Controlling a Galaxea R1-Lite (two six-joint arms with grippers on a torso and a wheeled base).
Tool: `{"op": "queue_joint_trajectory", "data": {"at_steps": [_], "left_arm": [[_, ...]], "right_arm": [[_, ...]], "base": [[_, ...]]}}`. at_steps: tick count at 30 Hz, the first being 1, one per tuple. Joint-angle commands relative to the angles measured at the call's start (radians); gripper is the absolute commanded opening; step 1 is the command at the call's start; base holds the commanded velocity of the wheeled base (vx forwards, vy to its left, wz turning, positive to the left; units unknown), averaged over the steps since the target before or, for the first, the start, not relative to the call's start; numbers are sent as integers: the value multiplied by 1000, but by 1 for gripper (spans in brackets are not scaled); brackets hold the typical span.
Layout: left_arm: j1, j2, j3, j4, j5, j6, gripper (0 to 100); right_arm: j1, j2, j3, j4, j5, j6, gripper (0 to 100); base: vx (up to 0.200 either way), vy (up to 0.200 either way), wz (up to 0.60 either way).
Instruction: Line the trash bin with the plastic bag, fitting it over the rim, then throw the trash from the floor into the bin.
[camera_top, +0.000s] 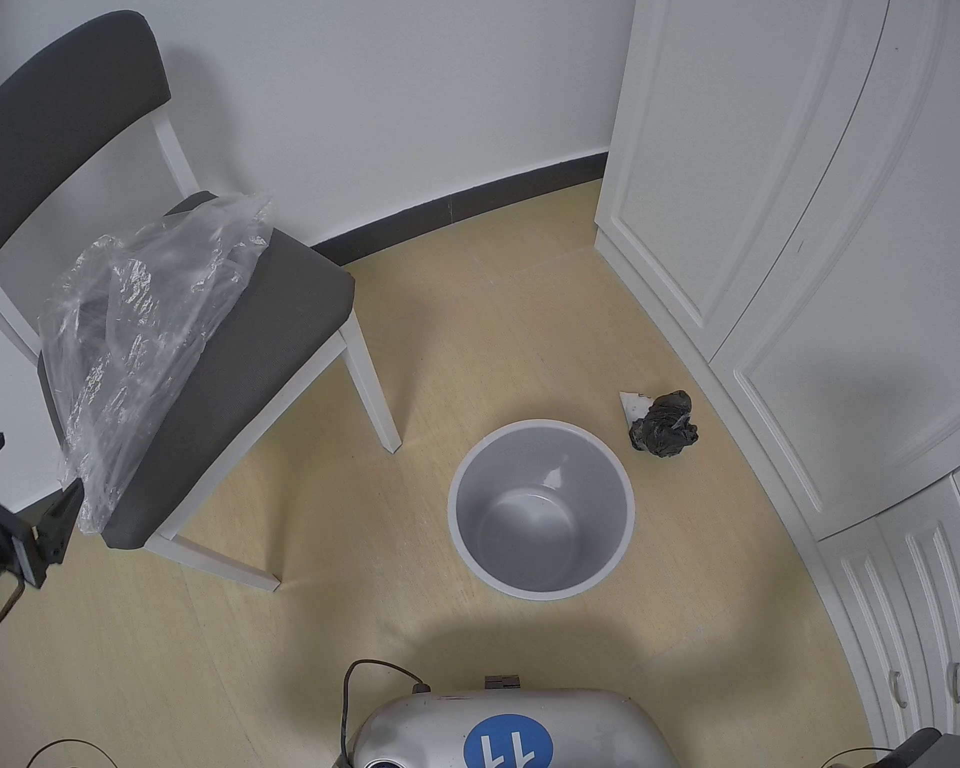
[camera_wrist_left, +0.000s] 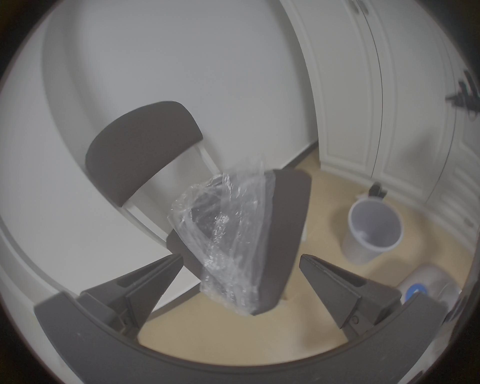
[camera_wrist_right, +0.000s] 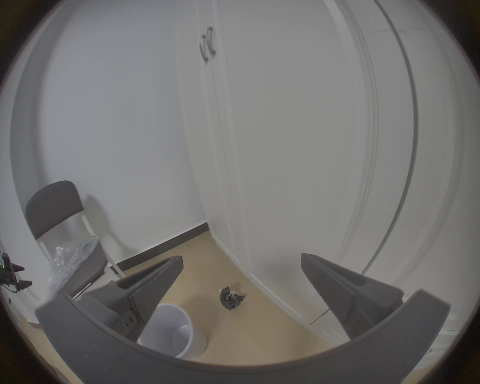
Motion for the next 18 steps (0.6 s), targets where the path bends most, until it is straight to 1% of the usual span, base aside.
{"op": "queue_joint_trajectory", "data": {"at_steps": [1, 4, 10, 13, 18], "left_arm": [[12, 304, -102, -41, 95, 141, 100], [18, 366, -113, -53, 136, 181, 100], [18, 436, -104, -139, 184, 189, 100], [20, 472, -108, -147, 199, 187, 100], [23, 490, -114, -147, 201, 187, 100]], "right_arm": [[17, 142, -2, -28, -39, 26, 100], [34, 119, 15, -27, -38, 23, 100], [34, 107, 24, -25, -36, 23, 100], [34, 108, 24, -25, -36, 23, 100], [34, 108, 26, -22, -36, 21, 100]], "base": [[0, 0, 0], [0, 0, 0], [0, 0, 0], [0, 0, 0], [0, 0, 0]]}}
